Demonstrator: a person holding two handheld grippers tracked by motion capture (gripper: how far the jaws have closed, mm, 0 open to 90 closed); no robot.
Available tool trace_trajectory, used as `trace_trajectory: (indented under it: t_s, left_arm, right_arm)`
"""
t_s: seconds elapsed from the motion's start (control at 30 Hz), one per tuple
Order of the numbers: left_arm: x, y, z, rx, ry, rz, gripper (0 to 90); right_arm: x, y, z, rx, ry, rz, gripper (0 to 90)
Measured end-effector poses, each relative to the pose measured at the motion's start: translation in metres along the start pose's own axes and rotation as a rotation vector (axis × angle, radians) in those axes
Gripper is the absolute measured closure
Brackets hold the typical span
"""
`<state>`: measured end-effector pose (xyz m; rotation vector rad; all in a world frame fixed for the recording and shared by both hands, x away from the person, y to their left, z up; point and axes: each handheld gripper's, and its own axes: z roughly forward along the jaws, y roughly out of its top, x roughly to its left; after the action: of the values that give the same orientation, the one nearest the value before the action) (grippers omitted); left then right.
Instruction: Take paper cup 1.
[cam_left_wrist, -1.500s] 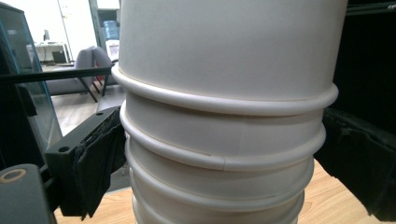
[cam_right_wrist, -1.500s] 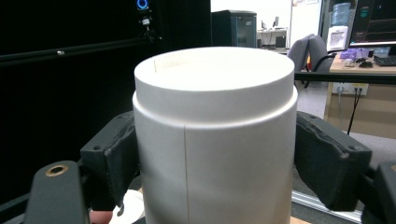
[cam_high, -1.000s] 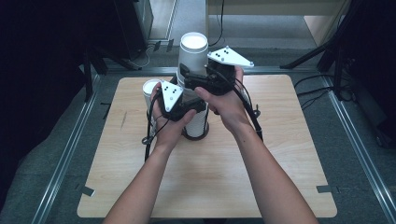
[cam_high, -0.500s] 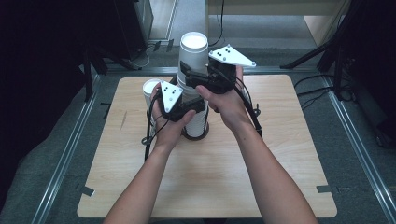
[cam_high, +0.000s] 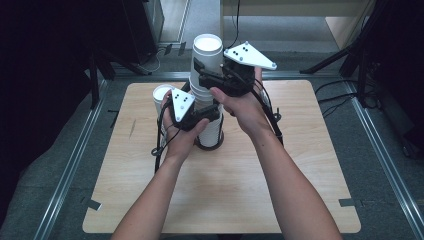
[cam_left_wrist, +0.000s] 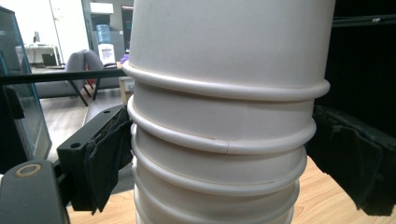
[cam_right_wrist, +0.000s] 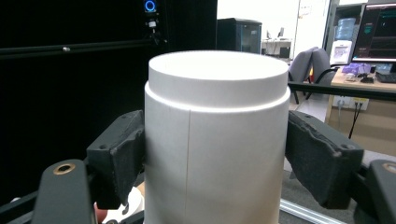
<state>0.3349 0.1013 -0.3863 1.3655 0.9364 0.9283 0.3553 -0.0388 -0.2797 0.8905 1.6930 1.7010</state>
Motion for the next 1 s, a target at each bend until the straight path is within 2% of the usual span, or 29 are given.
trace_trajectory:
  t_s: [0.2,0.3,0.43,0.5,0.57,0.83,1.0]
  left_arm:
    - [0.000,-0.001,0.000,-0.001,-0.001,-0.003,8.5]
    - [0.000,-0.001,0.000,-0.001,0.001,-0.002,8.5]
    - [0.000,-0.001,-0.001,-0.002,0.000,0.002,8.6]
    - [0.000,-0.001,-0.001,-0.001,-0.001,0.003,8.6]
    - [0.000,-0.002,-0.001,-0.003,-0.002,0.004,8.9]
    - [0.000,-0.003,-0.002,-0.005,-0.003,0.006,10.3]
    - [0.000,-0.003,-0.002,-0.004,-0.003,0.009,10.5]
  right_arm:
    - [-0.002,0.008,-0.003,-0.022,0.007,0.020,26.0]
    - [-0.001,0.009,0.000,-0.020,-0.003,0.061,24.0]
    - [-0.001,0.008,0.011,0.027,-0.001,0.086,18.3]
    - [0.000,0.006,0.016,0.048,-0.008,0.084,20.2]
    - [0.000,0.005,0.018,0.042,-0.014,0.087,21.3]
    - [0.003,0.005,0.017,0.028,-0.025,0.048,22.5]
    - [0.003,0.016,0.011,-0.018,-0.023,0.066,22.8]
